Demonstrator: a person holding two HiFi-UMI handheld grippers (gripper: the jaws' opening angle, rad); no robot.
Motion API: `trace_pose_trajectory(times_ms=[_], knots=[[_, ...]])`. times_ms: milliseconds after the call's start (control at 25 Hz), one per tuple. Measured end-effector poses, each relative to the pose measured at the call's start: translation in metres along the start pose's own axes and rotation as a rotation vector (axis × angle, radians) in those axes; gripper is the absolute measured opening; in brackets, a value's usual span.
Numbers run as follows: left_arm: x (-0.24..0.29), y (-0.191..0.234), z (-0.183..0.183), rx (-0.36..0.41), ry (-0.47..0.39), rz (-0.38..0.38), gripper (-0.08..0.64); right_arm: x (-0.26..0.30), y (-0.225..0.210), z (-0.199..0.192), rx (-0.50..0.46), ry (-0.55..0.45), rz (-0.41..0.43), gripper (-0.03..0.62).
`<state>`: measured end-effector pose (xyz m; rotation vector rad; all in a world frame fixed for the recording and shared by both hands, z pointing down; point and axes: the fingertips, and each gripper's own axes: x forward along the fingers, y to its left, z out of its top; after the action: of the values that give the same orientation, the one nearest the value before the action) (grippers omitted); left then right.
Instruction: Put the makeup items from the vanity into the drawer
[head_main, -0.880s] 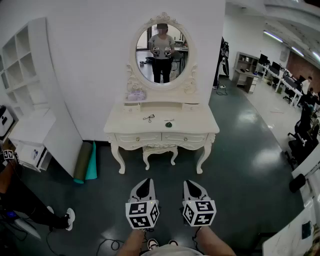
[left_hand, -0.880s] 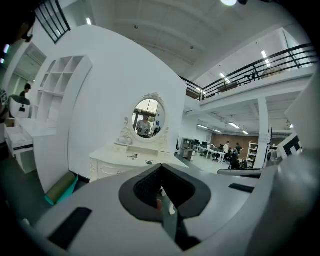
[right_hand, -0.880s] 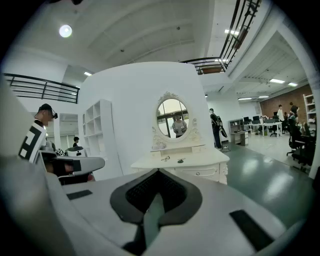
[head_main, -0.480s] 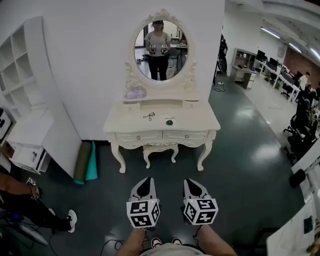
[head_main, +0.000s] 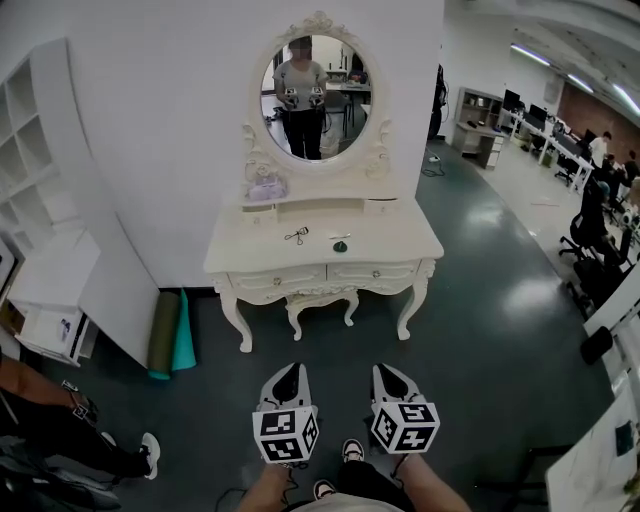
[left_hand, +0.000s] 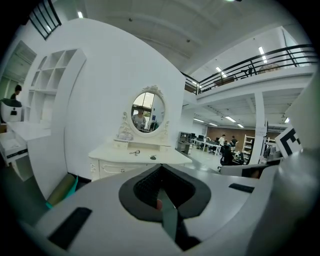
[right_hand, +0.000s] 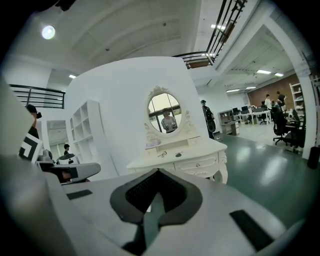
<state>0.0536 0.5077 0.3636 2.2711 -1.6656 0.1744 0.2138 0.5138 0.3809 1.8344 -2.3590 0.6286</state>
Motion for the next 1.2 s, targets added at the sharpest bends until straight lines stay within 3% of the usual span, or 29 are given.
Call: trace_pose_trajectory(times_ms=[360, 1200], knots=[[0.06, 0.026, 0.013, -0.021, -0.009, 0.03, 0.005, 0.066, -0.016, 0.023, -0.011, -0.001, 0.012, 0.017], [0.218, 0.057, 0.084, -0.052, -0.054, 0.142, 0.005, 0.23, -0.068, 0.111, -0.062, 0.031, 0.101, 0.017]])
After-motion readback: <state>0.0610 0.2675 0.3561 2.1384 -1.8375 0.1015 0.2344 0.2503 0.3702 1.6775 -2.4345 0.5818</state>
